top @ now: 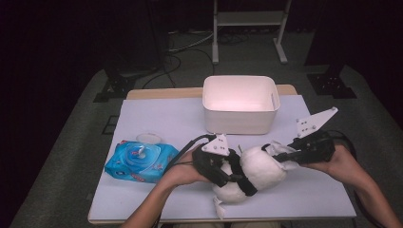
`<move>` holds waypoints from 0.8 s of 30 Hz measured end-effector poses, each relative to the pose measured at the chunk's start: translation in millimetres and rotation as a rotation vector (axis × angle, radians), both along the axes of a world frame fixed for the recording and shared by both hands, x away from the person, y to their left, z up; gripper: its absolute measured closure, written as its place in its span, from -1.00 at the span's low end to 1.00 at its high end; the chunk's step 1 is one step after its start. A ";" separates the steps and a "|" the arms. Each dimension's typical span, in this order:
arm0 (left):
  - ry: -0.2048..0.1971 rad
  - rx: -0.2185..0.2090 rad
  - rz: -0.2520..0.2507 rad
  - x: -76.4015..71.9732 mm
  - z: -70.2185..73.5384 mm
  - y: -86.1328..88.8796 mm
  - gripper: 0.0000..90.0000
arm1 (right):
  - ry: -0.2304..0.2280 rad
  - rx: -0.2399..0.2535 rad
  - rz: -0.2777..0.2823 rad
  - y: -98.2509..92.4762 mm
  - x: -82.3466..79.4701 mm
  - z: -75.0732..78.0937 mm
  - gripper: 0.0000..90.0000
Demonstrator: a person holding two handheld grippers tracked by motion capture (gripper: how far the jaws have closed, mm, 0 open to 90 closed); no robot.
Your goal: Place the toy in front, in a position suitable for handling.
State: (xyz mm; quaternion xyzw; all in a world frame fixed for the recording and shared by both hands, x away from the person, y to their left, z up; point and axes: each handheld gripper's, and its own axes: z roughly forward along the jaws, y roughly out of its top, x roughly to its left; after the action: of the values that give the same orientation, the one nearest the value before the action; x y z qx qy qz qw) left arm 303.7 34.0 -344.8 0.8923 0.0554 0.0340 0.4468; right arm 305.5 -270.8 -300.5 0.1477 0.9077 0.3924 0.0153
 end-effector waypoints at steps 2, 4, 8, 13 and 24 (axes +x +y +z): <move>0.008 0.005 0.010 1.0 -1.8 3.2 -0.57 | 0.004 0.001 -0.004 -1.4 0.7 -1.4 0.81; 0.017 0.011 0.017 0.8 -4.9 6.2 -0.60 | 0.009 0.000 -0.008 -2.9 0.9 -3.1 0.81; 0.022 0.006 0.014 -2.6 -8.4 10.9 -0.60 | 0.020 0.005 -0.008 -5.1 0.1 -5.9 0.81; 0.021 0.050 0.019 -5.3 -8.6 10.8 -0.63 | 0.027 -0.010 -0.018 -8.2 0.0 -8.8 0.81; 0.034 0.083 -0.011 -4.8 -19.8 0.9 -0.52 | 0.047 -0.020 -0.028 -12.7 -1.1 -15.8 0.82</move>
State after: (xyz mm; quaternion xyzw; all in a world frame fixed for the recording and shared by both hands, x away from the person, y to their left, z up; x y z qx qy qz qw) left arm 299.0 34.9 -364.6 0.9109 0.0568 0.0190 0.4083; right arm 304.3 -283.6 -316.3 0.1692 0.9095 0.3796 0.0009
